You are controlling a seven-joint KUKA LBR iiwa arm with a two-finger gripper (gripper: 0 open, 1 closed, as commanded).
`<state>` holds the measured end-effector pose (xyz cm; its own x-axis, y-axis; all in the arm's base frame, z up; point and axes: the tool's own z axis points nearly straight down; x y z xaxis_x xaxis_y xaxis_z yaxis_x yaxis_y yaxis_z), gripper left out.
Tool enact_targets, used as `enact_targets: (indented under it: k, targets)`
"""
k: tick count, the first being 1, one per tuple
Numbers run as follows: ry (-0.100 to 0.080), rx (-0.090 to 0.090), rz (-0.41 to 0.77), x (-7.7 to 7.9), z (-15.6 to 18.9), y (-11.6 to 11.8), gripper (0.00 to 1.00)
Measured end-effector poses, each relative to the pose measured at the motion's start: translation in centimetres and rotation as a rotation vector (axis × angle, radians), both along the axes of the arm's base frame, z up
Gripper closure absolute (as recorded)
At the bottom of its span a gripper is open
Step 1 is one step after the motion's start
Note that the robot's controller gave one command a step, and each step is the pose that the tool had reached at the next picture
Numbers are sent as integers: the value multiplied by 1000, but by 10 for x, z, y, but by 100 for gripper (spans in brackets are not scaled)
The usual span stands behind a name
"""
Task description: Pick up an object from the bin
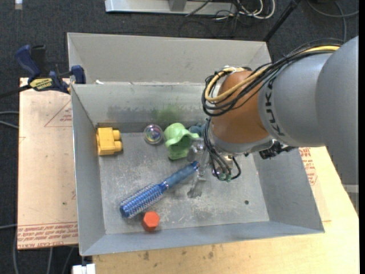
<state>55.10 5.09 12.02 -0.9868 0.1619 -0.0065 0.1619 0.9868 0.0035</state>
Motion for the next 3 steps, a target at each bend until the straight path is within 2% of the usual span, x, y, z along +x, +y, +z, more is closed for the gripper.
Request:
enact_targets:
  k: [1, 2, 3]
  targets:
    - [5, -2, 0, 17, -52, -6, 0]
    - [5, -2, 3, 17, -50, -5, 100]
    - [-5, -1, 10, 53, 71, -17, 100]
